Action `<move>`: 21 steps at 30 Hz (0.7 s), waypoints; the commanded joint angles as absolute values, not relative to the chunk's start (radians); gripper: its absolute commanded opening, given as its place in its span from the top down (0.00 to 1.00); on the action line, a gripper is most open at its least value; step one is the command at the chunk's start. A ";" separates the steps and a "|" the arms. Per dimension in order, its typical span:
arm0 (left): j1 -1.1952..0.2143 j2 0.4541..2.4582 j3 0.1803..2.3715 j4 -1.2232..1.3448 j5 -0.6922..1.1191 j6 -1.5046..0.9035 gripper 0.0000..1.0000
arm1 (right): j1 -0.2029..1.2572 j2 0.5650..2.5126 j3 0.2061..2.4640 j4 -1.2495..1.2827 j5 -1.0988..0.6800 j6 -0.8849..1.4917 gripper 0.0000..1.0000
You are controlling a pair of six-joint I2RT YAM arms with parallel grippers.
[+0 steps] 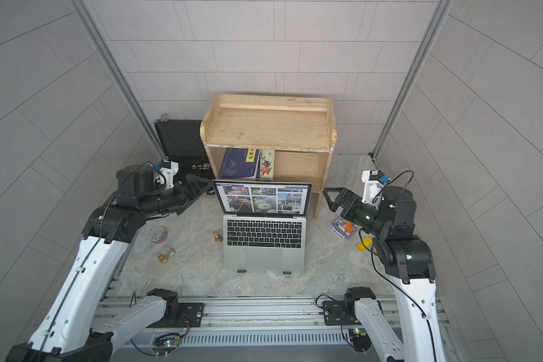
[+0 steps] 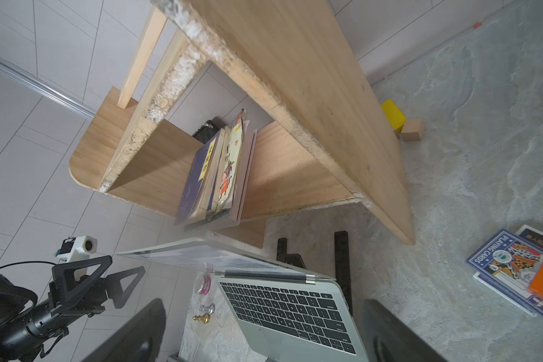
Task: Close the laptop lid and set it aside
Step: Close the lid of the laptop.
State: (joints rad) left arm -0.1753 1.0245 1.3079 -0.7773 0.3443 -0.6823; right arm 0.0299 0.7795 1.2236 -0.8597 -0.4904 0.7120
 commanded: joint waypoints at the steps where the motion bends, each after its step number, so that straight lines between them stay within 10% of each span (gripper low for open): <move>1: -0.191 1.035 1.337 -0.749 0.325 -0.687 0.00 | 0.047 0.792 1.252 -0.832 -0.498 0.711 0.00; 21: -0.231 1.133 1.462 -0.748 0.285 -0.674 0.00 | 0.335 0.997 1.412 -0.831 -0.201 0.634 0.00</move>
